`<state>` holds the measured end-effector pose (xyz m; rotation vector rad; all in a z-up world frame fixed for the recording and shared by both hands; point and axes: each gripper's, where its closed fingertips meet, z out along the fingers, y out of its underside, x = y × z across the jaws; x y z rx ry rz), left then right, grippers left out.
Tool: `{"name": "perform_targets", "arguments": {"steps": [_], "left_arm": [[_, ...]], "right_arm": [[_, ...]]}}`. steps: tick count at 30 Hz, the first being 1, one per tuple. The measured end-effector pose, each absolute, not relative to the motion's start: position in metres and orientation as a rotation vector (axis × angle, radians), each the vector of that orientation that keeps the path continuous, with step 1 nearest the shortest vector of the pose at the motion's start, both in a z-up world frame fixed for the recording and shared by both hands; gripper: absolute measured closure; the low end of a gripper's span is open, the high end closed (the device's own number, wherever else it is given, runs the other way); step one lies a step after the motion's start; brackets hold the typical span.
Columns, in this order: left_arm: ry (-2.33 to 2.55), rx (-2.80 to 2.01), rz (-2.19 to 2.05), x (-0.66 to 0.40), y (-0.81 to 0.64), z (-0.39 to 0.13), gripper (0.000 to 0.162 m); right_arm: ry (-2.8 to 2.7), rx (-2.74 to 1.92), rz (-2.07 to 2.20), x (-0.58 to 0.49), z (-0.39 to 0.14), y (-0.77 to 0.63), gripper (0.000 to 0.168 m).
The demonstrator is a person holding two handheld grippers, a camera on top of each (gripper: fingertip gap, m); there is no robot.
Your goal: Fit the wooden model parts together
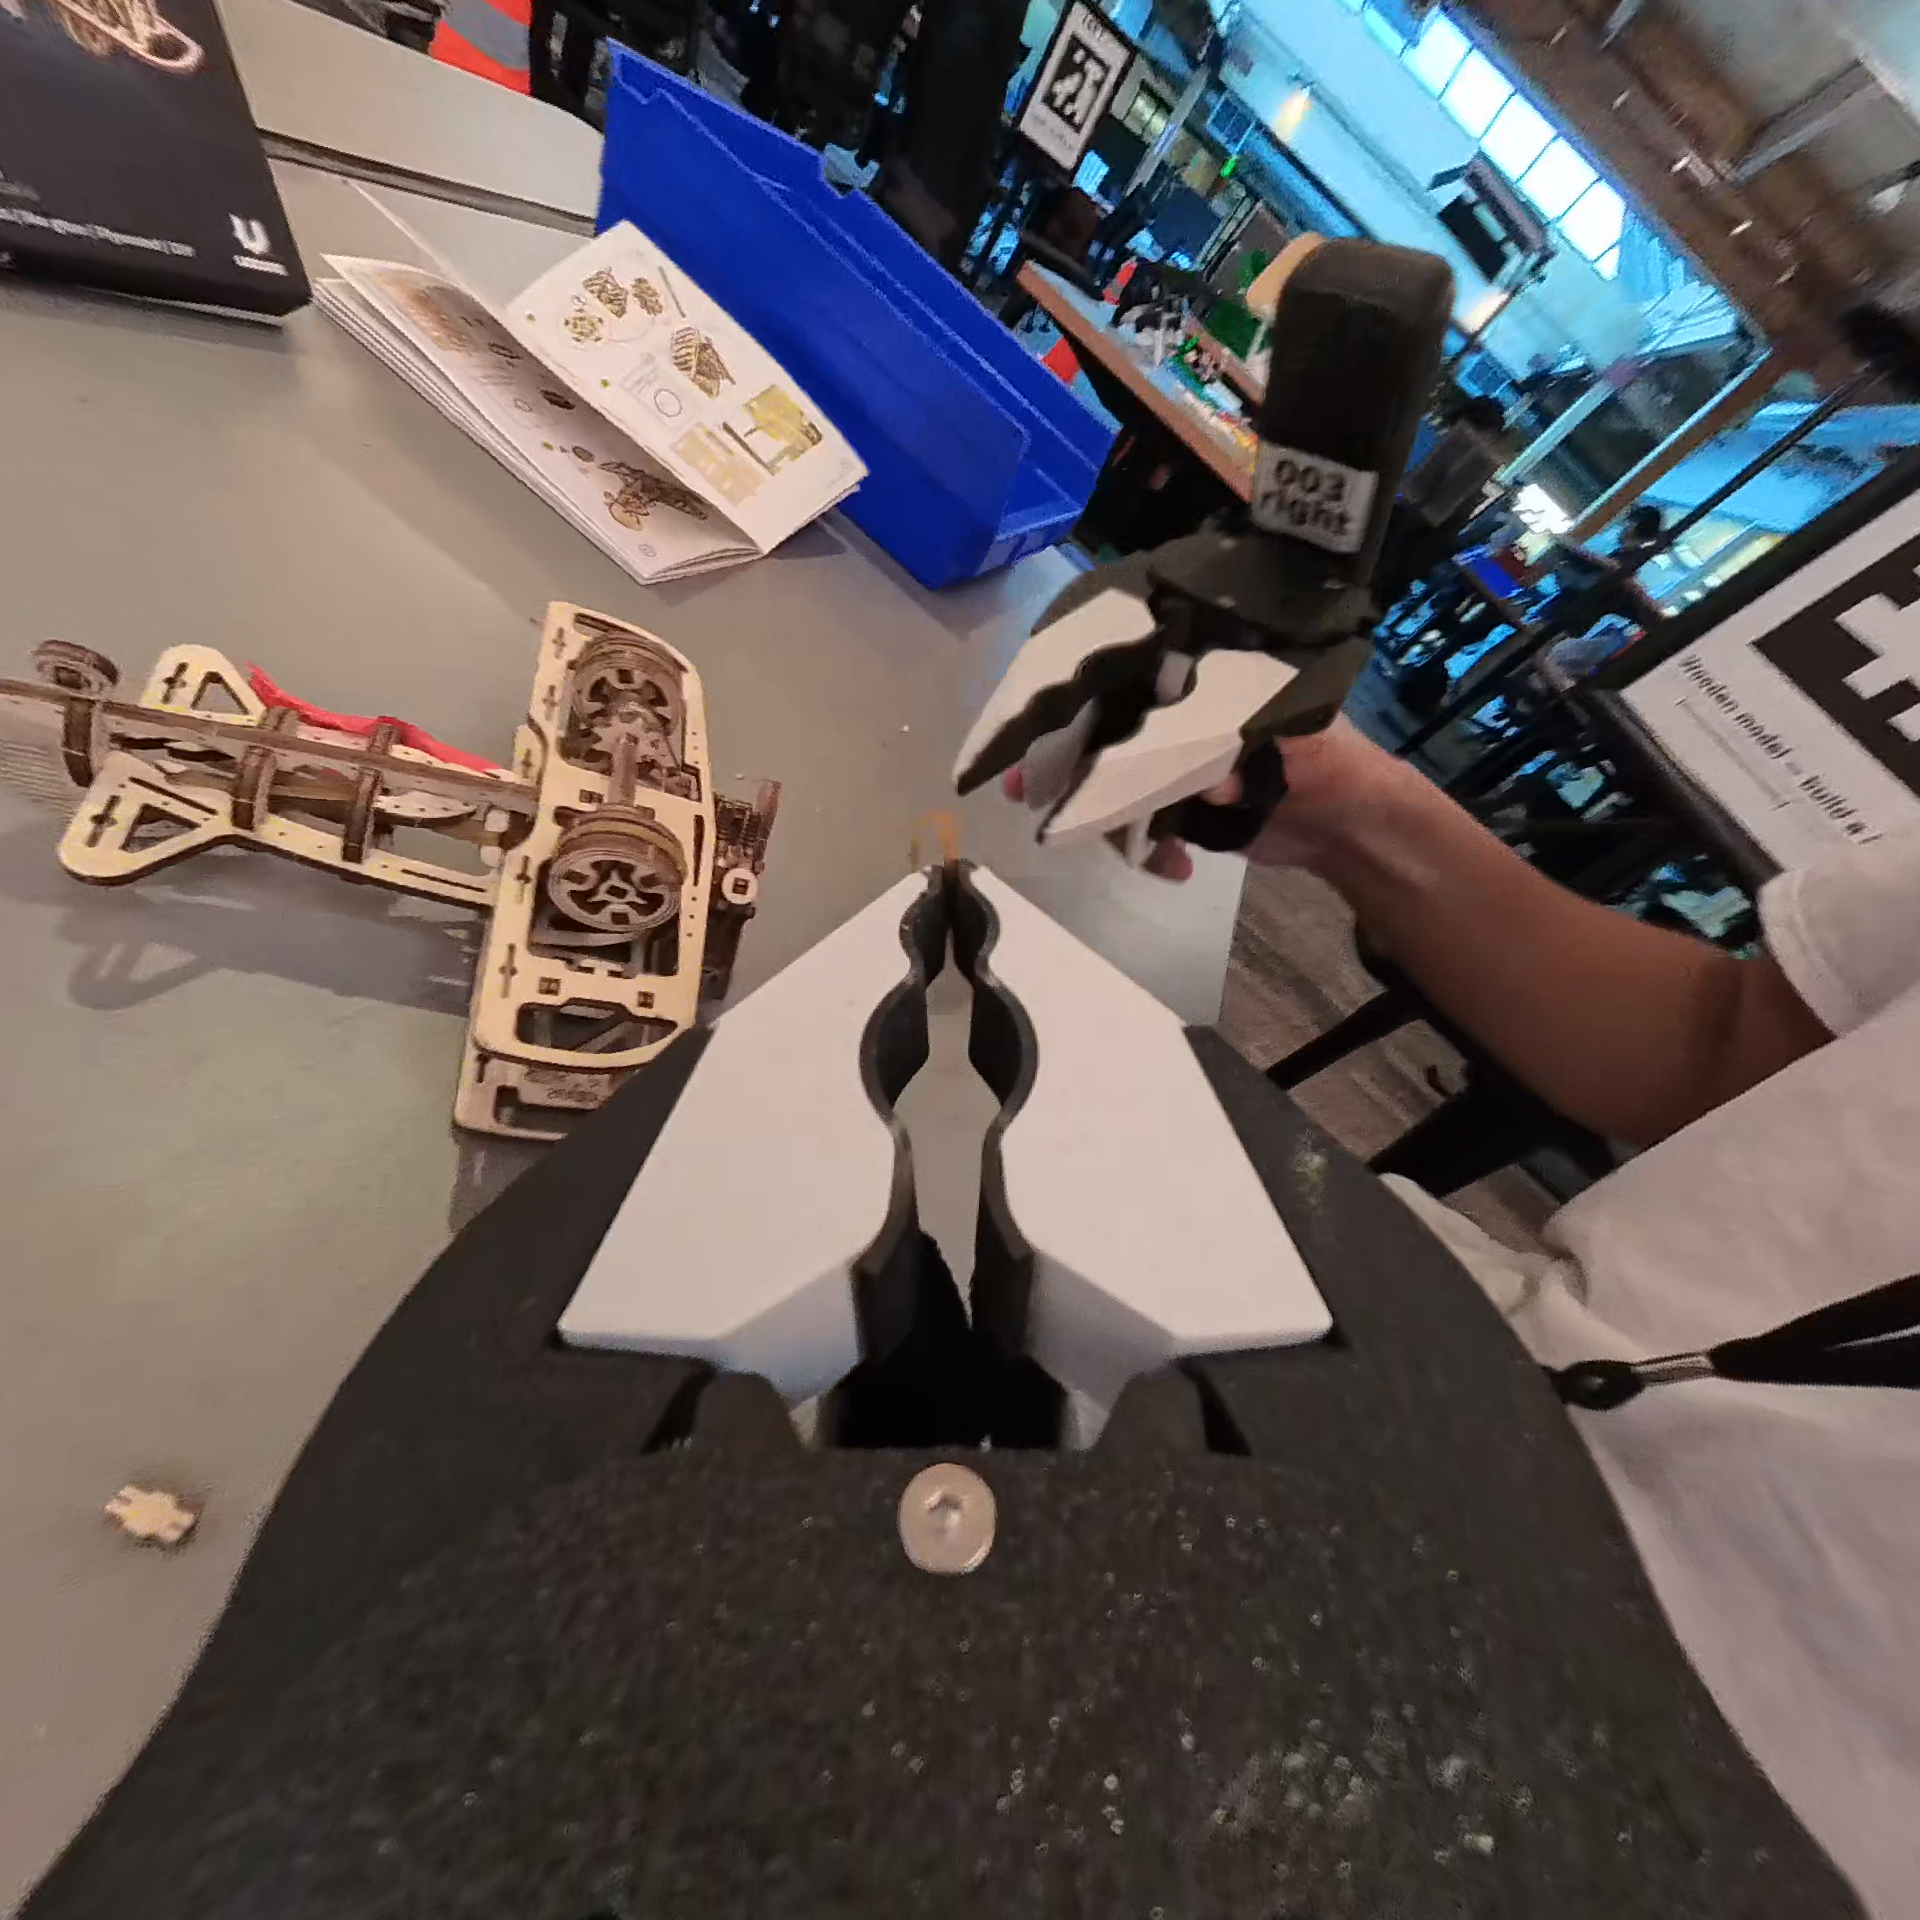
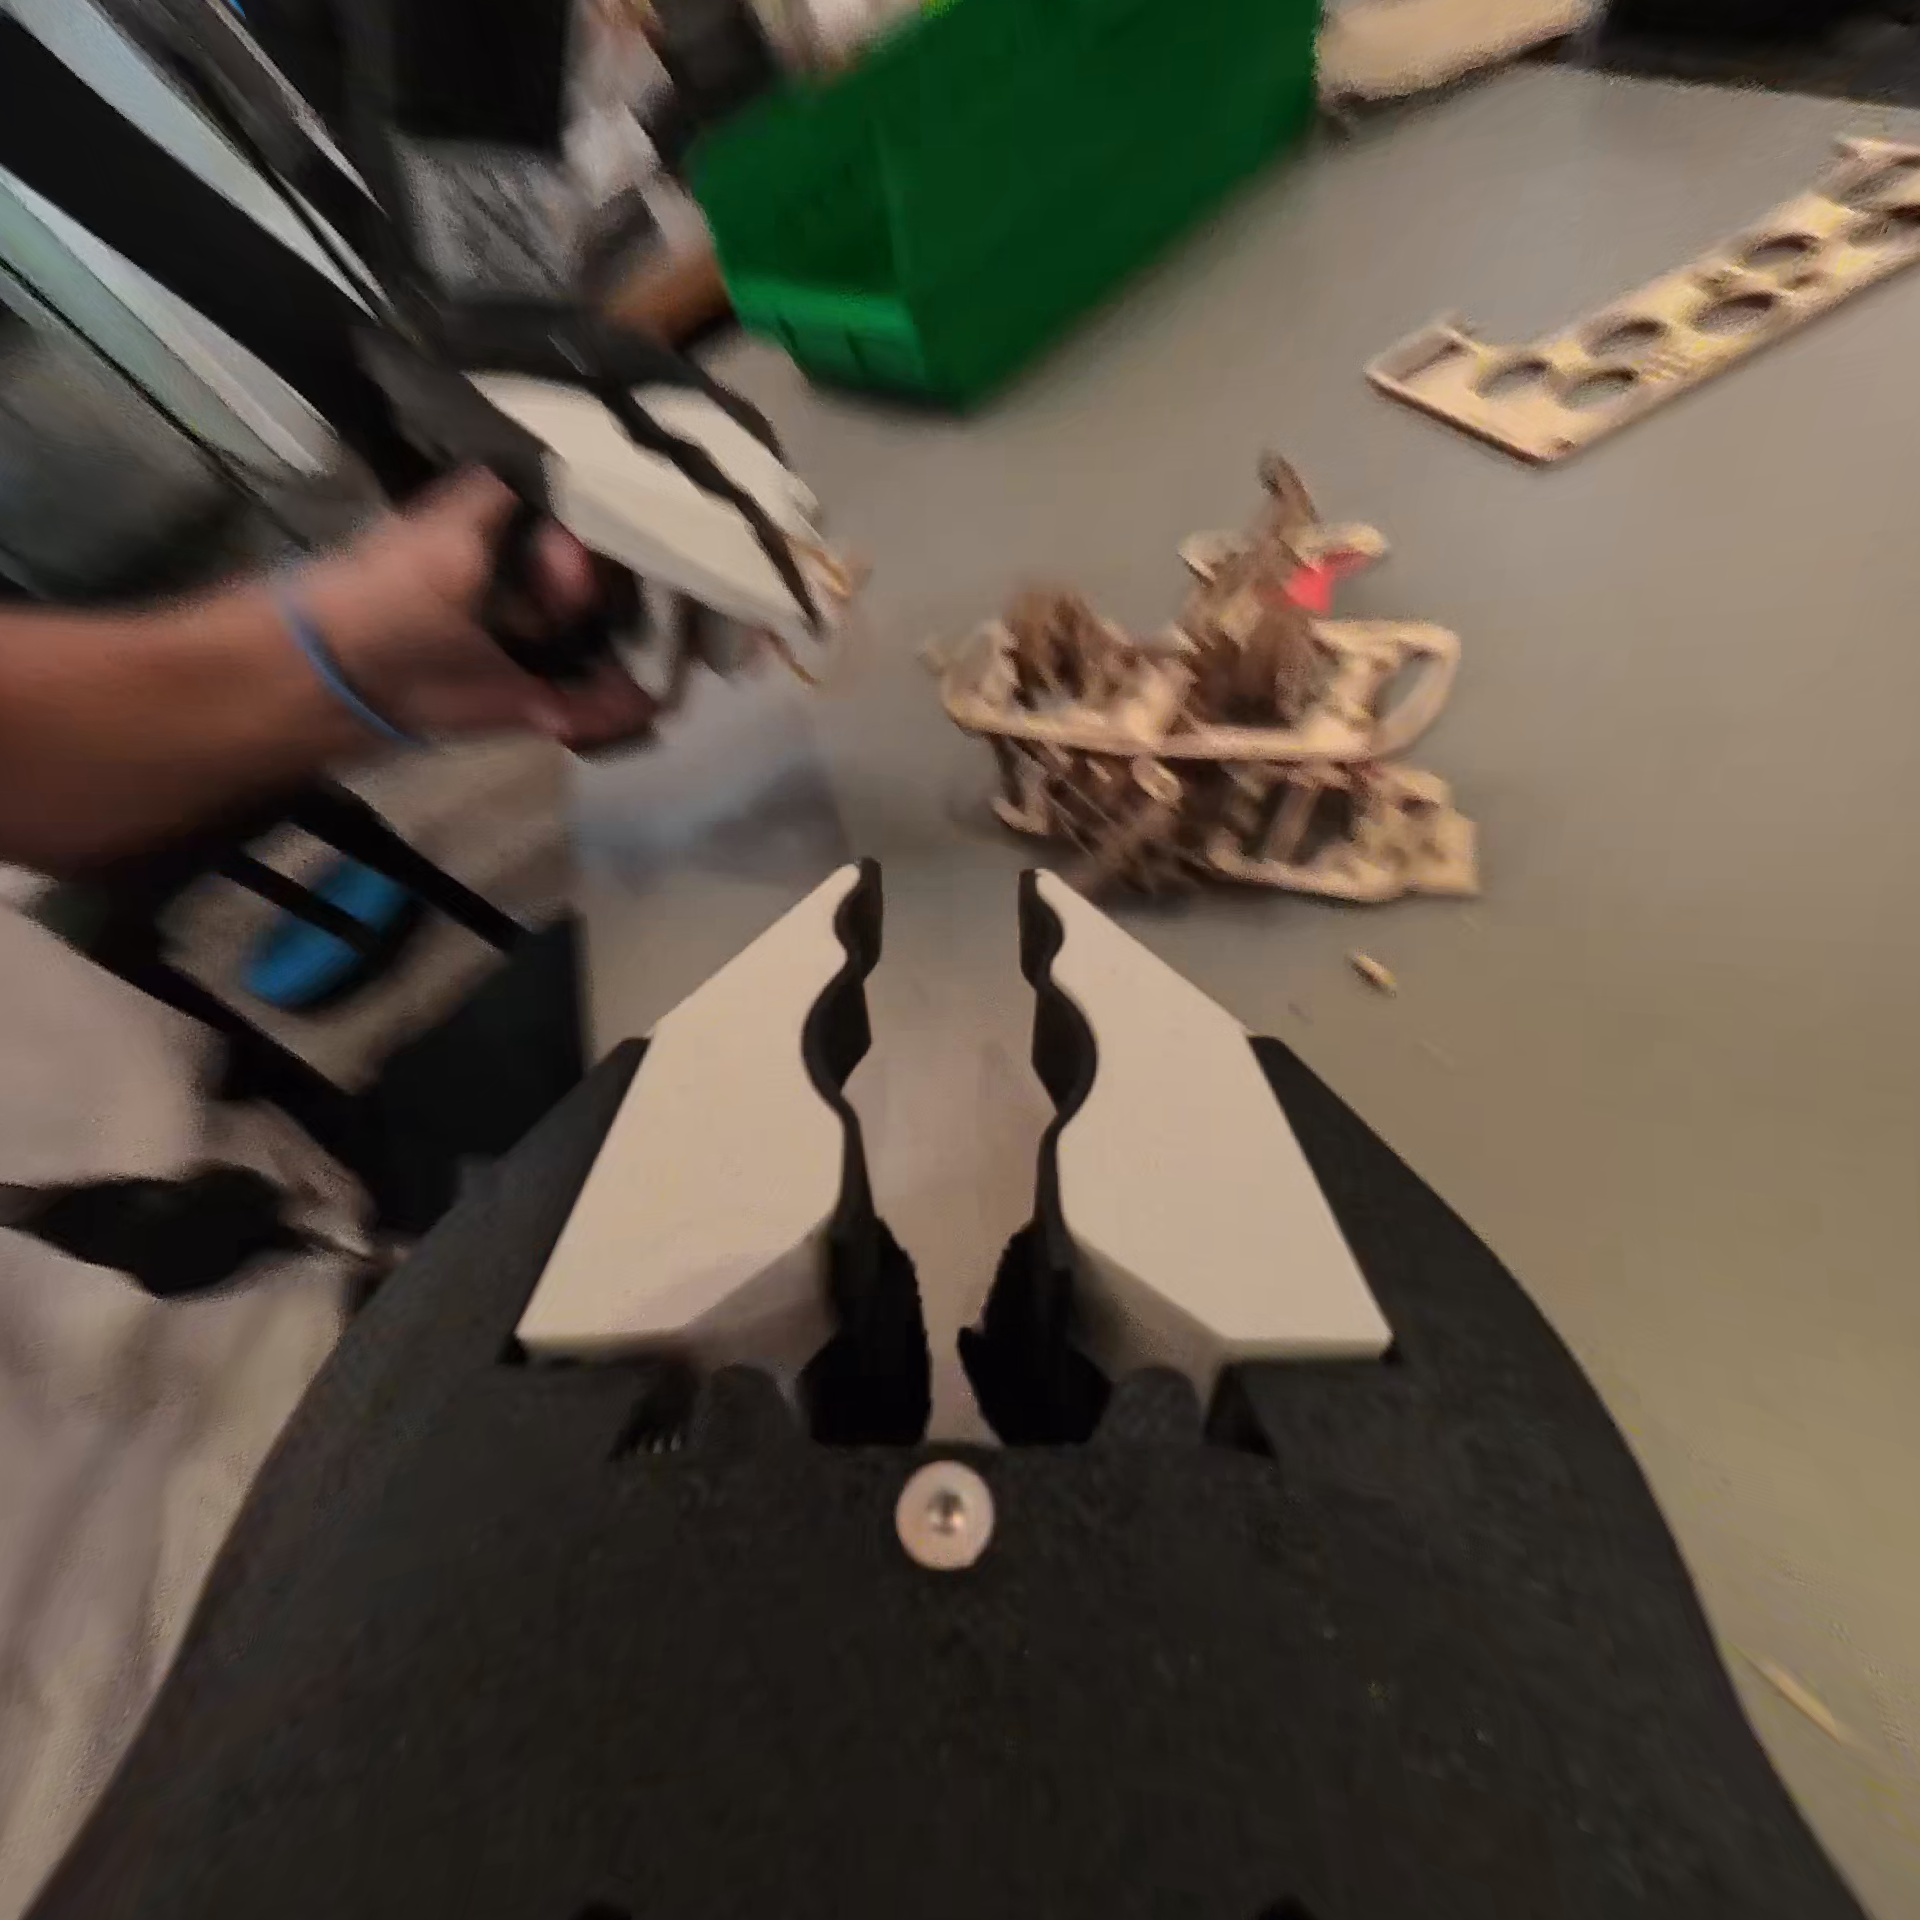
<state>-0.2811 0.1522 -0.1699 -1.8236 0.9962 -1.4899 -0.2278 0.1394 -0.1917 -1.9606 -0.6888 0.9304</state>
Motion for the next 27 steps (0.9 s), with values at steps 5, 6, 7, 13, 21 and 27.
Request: {"name": "perform_targets", "arguments": {"steps": [5,6,7,13,21,27], "left_arm": [[0.996,-1.802,-1.602,-0.283,0.154,-0.166,0.162],[0.996,-1.803,-1.615,-0.284,0.154,-0.166,0.162],[1.001,-1.805,-1.63,-0.285,0.154,-0.167,0.162],[0.984,-1.816,-1.662,-0.289,0.159,-0.169,0.162],[0.961,-1.805,-1.7,-0.294,0.161,-0.164,0.162],[0.984,-1.812,-1.697,-0.293,0.158,-0.167,0.162]], "right_arm": [[-0.419,-1.837,1.404,-0.282,-0.171,0.146,0.141],[-0.38,-1.804,1.457,-0.287,-0.168,0.148,0.143],[-0.347,-1.77,1.479,-0.289,-0.164,0.152,0.149],[-0.332,-1.772,1.413,-0.298,-0.171,0.161,0.162],[-0.309,-1.702,1.308,-0.291,-0.163,0.169,0.154],[-0.419,-1.701,1.298,-0.299,-0.165,0.165,0.165]]}}
